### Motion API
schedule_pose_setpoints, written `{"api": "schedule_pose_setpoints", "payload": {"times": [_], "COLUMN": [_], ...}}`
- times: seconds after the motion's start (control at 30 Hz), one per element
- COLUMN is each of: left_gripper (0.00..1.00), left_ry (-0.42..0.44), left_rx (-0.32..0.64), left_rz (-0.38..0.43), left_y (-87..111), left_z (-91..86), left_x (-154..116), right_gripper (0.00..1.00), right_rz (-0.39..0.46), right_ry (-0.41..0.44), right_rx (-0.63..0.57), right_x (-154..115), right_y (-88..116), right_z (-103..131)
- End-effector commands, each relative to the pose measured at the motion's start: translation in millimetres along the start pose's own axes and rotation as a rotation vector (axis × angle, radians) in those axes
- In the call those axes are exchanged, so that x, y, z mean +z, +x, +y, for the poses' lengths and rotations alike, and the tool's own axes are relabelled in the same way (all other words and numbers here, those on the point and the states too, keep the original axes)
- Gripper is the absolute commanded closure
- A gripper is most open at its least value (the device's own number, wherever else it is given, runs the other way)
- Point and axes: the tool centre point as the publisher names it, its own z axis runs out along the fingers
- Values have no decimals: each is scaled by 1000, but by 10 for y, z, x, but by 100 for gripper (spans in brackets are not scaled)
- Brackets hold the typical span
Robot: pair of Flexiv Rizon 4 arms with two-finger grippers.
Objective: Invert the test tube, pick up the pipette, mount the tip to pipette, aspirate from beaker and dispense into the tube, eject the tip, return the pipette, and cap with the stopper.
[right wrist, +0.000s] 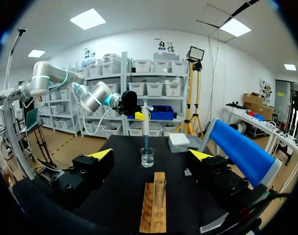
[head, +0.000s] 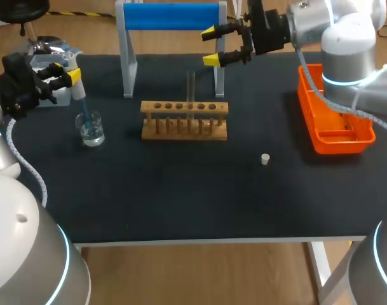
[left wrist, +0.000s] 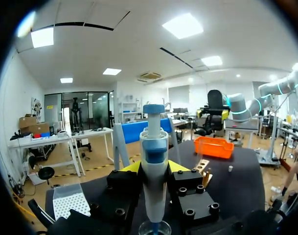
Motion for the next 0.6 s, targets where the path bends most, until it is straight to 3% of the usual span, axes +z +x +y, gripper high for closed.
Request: {"api": "schedule_pose_setpoints", "payload": {"times": [0.03, 0.27, 0.6], "left_gripper": [100, 100, 100], "left_ry": [-2, -2, -2], "left_rx": [-1, -1, -1], "left_rz": [-3, -3, -3], "left_y": [4, 4, 4], "left_z": [-8, -8, -8], "left_x": [5, 5, 5], "right_gripper": [0, 0, 0], "right_rz": [-8, -8, -16], "right_ry": [1, 46, 35], "right_rx": [1, -17, -46], "right_x": [-39, 4, 76], "right_y": [13, 17, -17], "right_z": [-132, -390, -730]}}
